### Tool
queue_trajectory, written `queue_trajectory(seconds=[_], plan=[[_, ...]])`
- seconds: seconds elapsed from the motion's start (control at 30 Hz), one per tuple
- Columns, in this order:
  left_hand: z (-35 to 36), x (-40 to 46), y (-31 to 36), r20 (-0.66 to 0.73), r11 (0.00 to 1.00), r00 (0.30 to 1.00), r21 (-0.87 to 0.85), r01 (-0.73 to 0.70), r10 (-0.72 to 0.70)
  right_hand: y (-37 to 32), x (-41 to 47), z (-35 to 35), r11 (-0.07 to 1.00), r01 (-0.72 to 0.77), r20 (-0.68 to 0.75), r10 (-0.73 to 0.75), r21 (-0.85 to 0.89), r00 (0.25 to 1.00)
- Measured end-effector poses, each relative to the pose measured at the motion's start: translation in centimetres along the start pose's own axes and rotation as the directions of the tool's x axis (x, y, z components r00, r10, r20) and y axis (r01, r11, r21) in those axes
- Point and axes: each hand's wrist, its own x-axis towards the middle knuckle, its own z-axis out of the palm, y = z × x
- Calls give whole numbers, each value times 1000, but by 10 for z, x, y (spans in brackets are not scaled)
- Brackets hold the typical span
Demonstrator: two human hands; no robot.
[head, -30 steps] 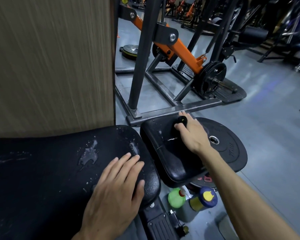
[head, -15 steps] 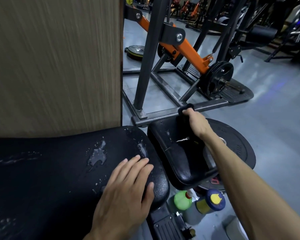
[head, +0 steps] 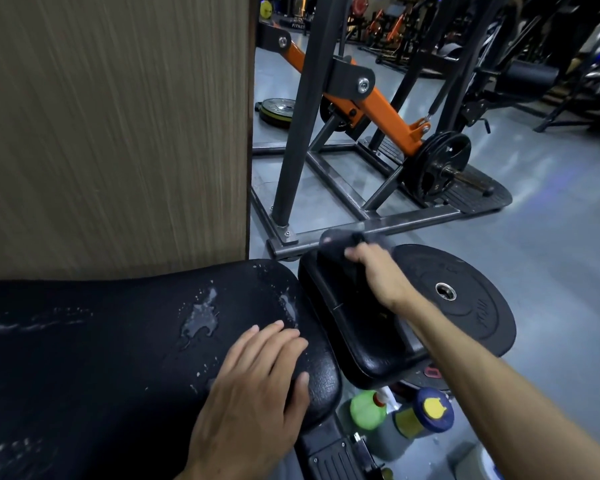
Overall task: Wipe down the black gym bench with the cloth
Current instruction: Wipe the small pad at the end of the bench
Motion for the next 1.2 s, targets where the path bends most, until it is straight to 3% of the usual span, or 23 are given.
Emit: queue_trajectory(seconds=[0.07, 0.17, 0.23, 0.33, 0.47, 0.63, 0.77, 0.97, 1.2], plan=[[0, 1, 0, -8, 1000, 1000, 1, -2, 2, 6, -25, -5, 999, 6, 34, -8, 49, 999], [1, 0, 0, -5, 1000, 1000, -5, -1, 1, 4, -2, -11, 990, -81, -84, 91, 118, 992], [-1, 0, 2, -5, 1000, 1000, -12, 9, -9, -11, 21, -2, 994, -109, -96, 108, -2, 990], [-3, -1, 3, -11, 1000, 1000, -20, 16, -16, -29, 21, 19, 994, -39, -34, 35, -101, 999], [-2, -1, 2, -45, 999, 999, -33, 8, -9, -27, -41, 20, 979, 204, 195, -201, 4, 960], [3, -1, 0, -109, 998, 994, -61, -23, 16, 15, -86, 4, 954, 295, 262, -271, -56, 926], [5, 1, -1, -116, 998, 993, -58, -27, 21, 6, -61, 12, 936, 344, 231, -317, -82, 920], [0, -1, 3, -63, 998, 998, -54, 10, -14, -38, 24, 43, 963, 115, 68, -101, -245, 993], [-12, -3, 8, -17, 998, 999, -47, 34, -34, -5, -97, 11, 901, 377, 230, -330, -212, 916]])
